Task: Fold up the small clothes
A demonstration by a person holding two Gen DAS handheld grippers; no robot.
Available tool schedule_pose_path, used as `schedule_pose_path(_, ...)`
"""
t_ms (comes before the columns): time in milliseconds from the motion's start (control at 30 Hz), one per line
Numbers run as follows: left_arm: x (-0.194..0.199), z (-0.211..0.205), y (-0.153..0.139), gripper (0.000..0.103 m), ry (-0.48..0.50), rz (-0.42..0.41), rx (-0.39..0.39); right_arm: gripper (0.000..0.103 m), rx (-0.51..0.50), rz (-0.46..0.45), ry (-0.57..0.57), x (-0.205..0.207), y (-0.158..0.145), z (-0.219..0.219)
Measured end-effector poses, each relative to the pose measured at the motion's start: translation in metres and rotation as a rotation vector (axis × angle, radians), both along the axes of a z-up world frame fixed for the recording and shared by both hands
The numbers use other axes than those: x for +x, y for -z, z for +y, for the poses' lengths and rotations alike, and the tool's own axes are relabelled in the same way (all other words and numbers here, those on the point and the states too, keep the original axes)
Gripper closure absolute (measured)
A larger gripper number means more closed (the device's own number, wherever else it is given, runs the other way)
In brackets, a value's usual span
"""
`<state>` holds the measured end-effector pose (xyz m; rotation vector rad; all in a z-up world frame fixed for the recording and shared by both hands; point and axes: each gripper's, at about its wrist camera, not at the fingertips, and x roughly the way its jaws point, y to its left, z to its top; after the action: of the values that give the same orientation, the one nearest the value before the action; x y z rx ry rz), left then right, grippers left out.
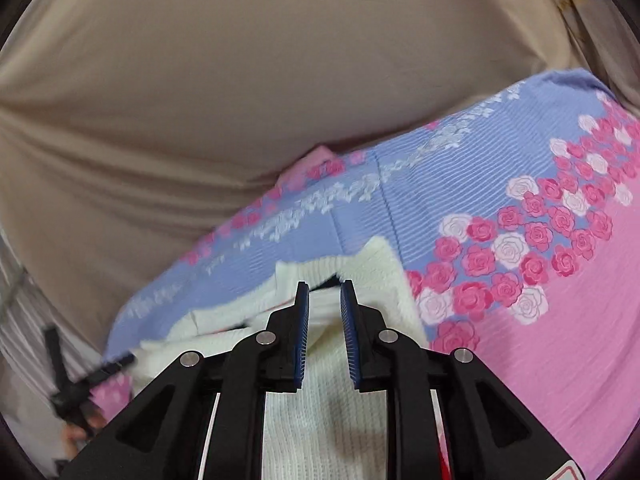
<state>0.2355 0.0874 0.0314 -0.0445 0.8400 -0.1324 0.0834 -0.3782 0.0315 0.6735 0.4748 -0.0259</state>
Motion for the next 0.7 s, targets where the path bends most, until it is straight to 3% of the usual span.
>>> schedule_pose_path(33, -0.005, 0.008, 0.0, 0.021, 0.011, -0.011, -0.019, 0.061, -0.005, -0.021, 0.015, -0.008, -0.002, -0.006)
schedule_pose_path(67, -0.011, 0.015, -0.001, 0.018, 0.022, -0.038, -0.041, 0.05, -0.042, -0.037, 0.029, -0.018, -0.005, -0.01)
schedule_pose_path(133, -0.028, 0.022, -0.006, 0.011, 0.075, -0.1, -0.048, 0.05, -0.142, -0.016, 0.002, -0.026, -0.007, -0.006)
schedule_pose_path(200, -0.027, 0.013, -0.006, 0.008, 0.142, -0.107, -0.021, 0.049, -0.211, 0.012, -0.039, -0.021, -0.003, 0.002)
schedule_pose_path(267, -0.022, 0.0, 0.0, 0.005, 0.188, -0.087, -0.001, 0.036, -0.285, 0.065, -0.075, -0.002, 0.006, 0.017)
schedule_pose_path(300, -0.015, -0.007, 0.007, 0.005, 0.21, -0.065, 0.0, 0.034, -0.324, 0.093, -0.075, 0.01, 0.011, 0.025)
schedule_pose_path(400, 0.006, -0.017, 0.025, 0.005, 0.185, -0.012, 0.016, 0.033, -0.41, 0.189, -0.081, 0.048, 0.029, 0.041)
schedule_pose_path(467, 0.017, -0.012, 0.03, 0.007, 0.162, 0.024, -0.038, 0.033, -0.42, 0.229, -0.1, 0.068, 0.04, 0.044)
schedule_pose_path(500, 0.024, -0.008, 0.033, 0.025, 0.143, 0.049, -0.073, 0.034, -0.417, 0.257, -0.11, 0.077, 0.045, 0.045)
schedule_pose_path(533, 0.03, -0.006, 0.034, 0.059, 0.139, 0.075, -0.094, 0.049, -0.407, 0.28, -0.125, 0.086, 0.05, 0.045)
schedule_pose_path(567, 0.032, -0.005, 0.034, 0.071, 0.137, 0.094, -0.094, 0.096, -0.39, 0.298, -0.147, 0.091, 0.051, 0.046)
schedule_pose_path(600, 0.033, 0.001, 0.028, 0.079, 0.13, 0.101, -0.113, 0.094, -0.361, 0.277, -0.153, 0.088, 0.045, 0.045)
schedule_pose_path(700, 0.016, 0.016, 0.003, 0.082, 0.138, 0.052, -0.17, 0.096, -0.32, 0.095, -0.1, 0.048, 0.002, 0.038)
